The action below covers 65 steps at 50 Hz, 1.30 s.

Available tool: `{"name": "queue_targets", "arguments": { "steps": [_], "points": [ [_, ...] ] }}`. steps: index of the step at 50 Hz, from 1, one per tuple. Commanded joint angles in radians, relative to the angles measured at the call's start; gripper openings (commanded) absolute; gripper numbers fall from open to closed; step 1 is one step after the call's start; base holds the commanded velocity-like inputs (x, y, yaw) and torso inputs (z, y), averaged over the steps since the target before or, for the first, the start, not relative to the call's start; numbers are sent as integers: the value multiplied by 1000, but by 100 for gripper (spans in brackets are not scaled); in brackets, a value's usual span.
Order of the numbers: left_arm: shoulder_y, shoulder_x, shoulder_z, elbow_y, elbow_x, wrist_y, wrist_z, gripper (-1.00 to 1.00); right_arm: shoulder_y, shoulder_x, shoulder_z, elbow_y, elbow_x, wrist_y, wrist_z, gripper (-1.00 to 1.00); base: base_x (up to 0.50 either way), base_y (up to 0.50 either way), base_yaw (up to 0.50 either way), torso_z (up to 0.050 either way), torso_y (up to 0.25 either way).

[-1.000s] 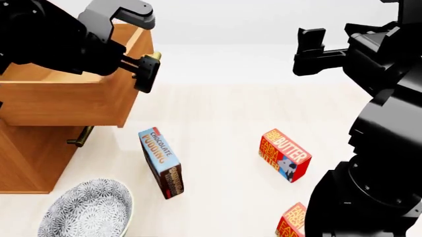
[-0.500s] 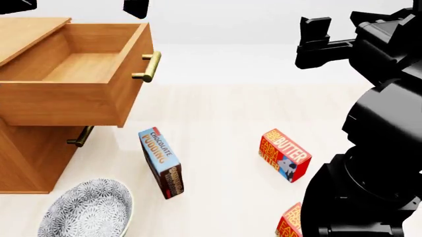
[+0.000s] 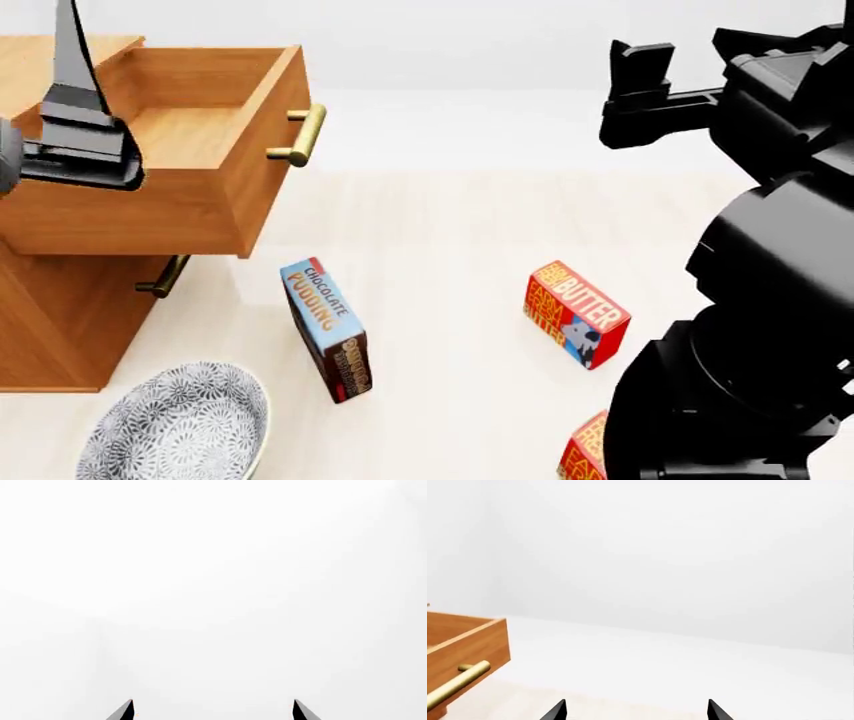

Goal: Put the butter at the front in the top drawer of the cabinet and close it.

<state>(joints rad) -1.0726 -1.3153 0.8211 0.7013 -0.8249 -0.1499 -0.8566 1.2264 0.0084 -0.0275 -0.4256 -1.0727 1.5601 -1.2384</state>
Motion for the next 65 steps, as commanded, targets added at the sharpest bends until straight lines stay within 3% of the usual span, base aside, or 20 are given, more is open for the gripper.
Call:
{"name": "queue_targets", "arguments": {
  "steps": [1,6,12,24,35,55,65],
  "points": [
    [352,-250,118,135,310,404,-283,100,-32,2,-15,-31,-48,-1,-34,100,0,0,0,0,0],
    [399,-254,162,107,366,448,-315,100,-61,22,-62,-58,-141,-3,-99,100,0,0,0,0,0],
    [441,-249,201,85,402,480,-322,100,-116,105,-224,-61,-370,3,-331,100,0,0,0,0,0],
    [465,-252,220,80,440,508,-327,100,-318,232,-266,-165,-293,10,-332,100,0,0,0,0,0],
    [452,-238,203,86,418,498,-296,100,-241,415,-272,-144,13,10,-332,100,0,0,0,0,0],
    [458,-216,202,66,425,521,-275,100,-122,303,-202,232,196,-198,-142,100,0,0,0,0,0],
    [459,-193,201,60,424,516,-259,100,-2,248,-245,554,246,-276,-47,100,0,0,0,0,0]
  ]
}}
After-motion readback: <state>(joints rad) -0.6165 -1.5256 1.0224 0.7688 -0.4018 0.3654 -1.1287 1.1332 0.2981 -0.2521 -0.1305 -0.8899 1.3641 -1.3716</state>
